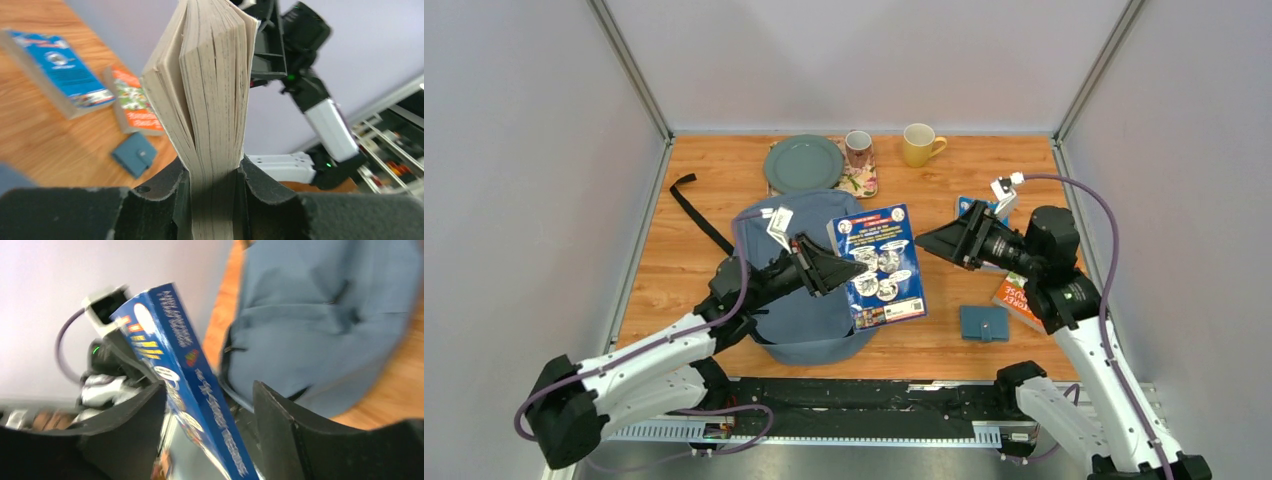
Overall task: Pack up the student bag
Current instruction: Pick up the book from the center of the board.
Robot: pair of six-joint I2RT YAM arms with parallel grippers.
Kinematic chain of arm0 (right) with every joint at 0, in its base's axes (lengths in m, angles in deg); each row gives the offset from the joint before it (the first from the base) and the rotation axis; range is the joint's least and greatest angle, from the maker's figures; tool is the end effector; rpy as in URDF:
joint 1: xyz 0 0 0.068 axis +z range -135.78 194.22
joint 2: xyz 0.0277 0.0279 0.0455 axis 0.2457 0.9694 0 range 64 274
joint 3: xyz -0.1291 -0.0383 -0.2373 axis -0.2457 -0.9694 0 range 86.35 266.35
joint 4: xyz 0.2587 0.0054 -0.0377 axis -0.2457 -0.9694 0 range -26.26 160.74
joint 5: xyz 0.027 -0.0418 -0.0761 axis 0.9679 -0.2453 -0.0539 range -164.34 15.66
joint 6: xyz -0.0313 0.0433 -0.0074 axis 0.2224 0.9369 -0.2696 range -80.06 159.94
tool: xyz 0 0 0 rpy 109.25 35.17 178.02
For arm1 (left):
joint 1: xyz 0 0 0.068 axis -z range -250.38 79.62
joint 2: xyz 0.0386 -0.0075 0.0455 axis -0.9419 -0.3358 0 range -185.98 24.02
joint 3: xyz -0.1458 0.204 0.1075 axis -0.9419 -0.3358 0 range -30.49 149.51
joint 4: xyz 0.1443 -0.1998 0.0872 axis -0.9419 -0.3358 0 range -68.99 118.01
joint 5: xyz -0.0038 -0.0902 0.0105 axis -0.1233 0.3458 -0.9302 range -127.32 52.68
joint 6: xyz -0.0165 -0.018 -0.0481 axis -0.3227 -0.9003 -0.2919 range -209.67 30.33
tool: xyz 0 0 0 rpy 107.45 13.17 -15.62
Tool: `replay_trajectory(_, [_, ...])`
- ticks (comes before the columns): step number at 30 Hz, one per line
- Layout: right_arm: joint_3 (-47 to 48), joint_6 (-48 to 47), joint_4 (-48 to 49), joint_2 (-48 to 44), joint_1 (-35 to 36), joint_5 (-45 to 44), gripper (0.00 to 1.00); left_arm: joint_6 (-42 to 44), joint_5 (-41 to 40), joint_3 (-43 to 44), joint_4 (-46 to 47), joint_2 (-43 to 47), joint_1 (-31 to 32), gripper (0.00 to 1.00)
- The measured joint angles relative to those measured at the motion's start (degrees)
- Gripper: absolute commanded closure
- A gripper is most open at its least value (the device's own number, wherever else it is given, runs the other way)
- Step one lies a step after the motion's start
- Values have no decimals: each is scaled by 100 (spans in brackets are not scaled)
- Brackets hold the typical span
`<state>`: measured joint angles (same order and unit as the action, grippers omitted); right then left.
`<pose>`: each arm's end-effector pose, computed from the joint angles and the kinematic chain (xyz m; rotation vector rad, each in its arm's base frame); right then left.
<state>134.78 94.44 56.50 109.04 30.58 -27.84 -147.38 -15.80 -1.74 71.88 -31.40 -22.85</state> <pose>0.1571 0.0729 0.3561 -0.0167 1.9941 1.5583 0.1378 -0.1699 0.3061 0.2489 1.5082 -1.7663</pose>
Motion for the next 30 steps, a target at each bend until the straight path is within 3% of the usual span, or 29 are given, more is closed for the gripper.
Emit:
replay_trajectory(3, [94, -448, -1023, -293, -9, -1185, 13, 431, -817, -313, -957, 807, 11, 100])
replay_trajectory(7, [-861, -210, -1099, -1449, 157, -1530, 13, 791, -1941, -708, -1731, 1646, 11, 100])
replay_trajectory(12, [-1755, 330, -992, -2168, 1307, -2157, 12, 796, -2940, -852, -1902, 1893, 7, 100])
replay_trajectory(20, [-2297, 940, 258, -1283, 3268, -3434, 10, 166, -3040, -1008, -1438, 1558, 9, 100])
replay_trajectory(30, [-2433, 1322, 2588, 55, 3786, -4207, 9, -542, -2911, -1268, -640, 1458, 9, 100])
